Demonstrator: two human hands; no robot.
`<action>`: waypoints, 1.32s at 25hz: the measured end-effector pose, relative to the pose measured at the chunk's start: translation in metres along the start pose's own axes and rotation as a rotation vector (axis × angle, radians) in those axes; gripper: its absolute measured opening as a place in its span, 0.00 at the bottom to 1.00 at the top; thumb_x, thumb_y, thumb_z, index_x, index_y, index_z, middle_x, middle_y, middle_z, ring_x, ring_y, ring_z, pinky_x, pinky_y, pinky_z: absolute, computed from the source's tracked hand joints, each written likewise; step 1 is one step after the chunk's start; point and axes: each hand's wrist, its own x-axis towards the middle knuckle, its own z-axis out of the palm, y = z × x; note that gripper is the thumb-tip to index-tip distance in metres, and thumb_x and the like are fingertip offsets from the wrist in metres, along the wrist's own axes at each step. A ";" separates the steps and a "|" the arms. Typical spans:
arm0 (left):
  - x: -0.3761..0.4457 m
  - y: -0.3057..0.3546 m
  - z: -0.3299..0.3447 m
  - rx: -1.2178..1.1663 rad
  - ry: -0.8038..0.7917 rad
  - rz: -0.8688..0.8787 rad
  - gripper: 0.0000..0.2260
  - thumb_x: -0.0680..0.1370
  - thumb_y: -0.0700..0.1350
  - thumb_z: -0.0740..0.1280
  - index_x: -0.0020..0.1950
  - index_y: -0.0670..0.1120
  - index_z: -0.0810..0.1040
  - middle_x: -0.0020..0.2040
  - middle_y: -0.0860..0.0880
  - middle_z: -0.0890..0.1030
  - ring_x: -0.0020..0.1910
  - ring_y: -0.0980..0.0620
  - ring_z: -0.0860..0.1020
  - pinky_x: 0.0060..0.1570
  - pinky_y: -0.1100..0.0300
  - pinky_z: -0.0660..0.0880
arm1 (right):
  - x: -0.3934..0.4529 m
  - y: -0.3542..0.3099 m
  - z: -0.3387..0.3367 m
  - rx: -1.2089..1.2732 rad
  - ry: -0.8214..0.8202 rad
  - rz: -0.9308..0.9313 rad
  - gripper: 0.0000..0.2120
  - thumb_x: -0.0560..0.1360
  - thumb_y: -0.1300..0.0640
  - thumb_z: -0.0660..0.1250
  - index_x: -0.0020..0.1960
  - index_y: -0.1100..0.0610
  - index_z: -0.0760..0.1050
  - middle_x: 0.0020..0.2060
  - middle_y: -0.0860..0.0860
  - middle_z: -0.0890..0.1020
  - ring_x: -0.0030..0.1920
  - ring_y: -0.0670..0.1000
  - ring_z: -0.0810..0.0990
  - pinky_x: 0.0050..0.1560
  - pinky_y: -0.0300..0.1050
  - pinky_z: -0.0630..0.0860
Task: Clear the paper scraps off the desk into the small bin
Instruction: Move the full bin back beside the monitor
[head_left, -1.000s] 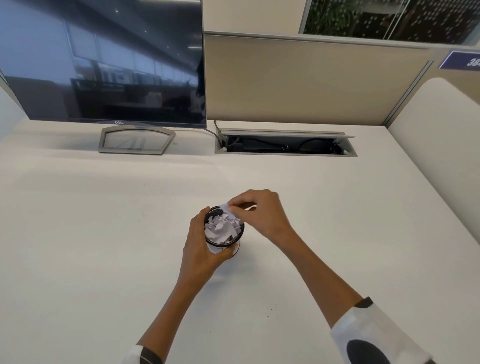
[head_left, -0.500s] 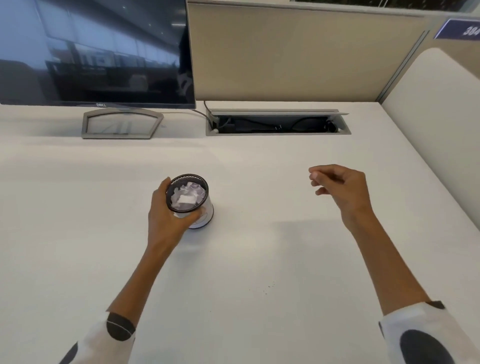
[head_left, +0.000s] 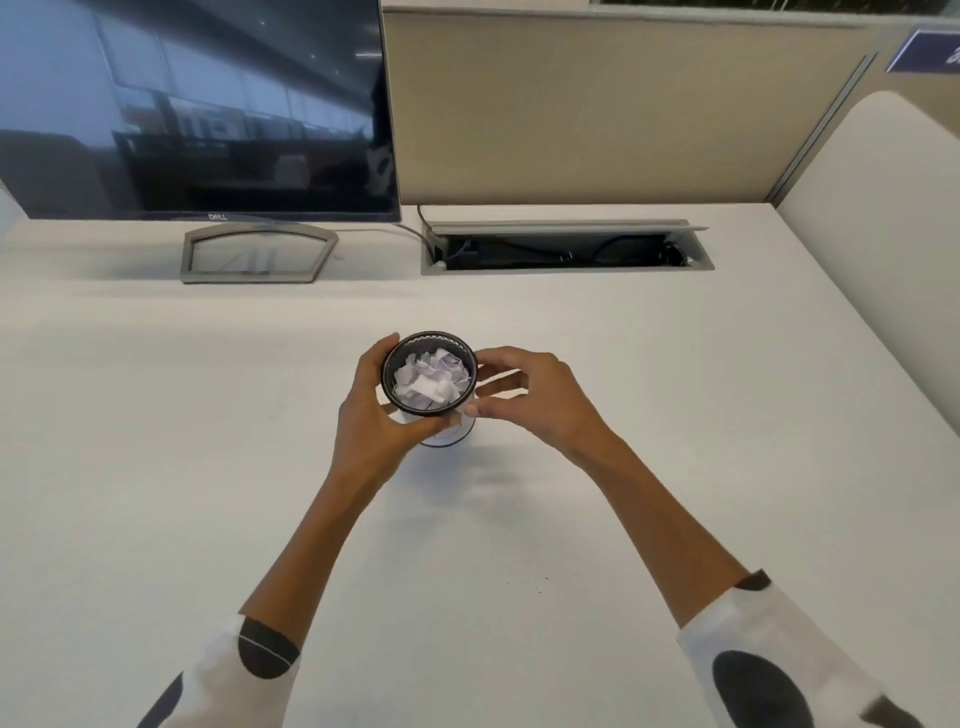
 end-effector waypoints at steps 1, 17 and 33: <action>0.003 0.001 -0.003 -0.018 0.013 -0.007 0.44 0.54 0.47 0.82 0.67 0.54 0.65 0.57 0.62 0.76 0.56 0.66 0.75 0.53 0.63 0.76 | 0.005 -0.004 0.002 0.004 0.019 -0.011 0.22 0.63 0.60 0.78 0.56 0.52 0.78 0.48 0.51 0.84 0.45 0.49 0.84 0.48 0.37 0.78; 0.114 -0.004 -0.073 0.033 0.251 -0.018 0.32 0.61 0.37 0.79 0.62 0.47 0.72 0.57 0.51 0.77 0.54 0.51 0.77 0.37 0.77 0.73 | 0.135 -0.045 0.059 0.177 -0.076 0.014 0.22 0.68 0.68 0.72 0.61 0.58 0.75 0.56 0.54 0.79 0.52 0.55 0.81 0.60 0.55 0.76; 0.138 -0.038 -0.096 0.040 0.299 -0.122 0.29 0.62 0.37 0.79 0.59 0.48 0.73 0.53 0.53 0.78 0.51 0.53 0.78 0.35 0.79 0.72 | 0.184 -0.034 0.089 0.072 -0.150 0.103 0.21 0.70 0.70 0.66 0.62 0.58 0.75 0.59 0.55 0.79 0.52 0.57 0.81 0.62 0.56 0.76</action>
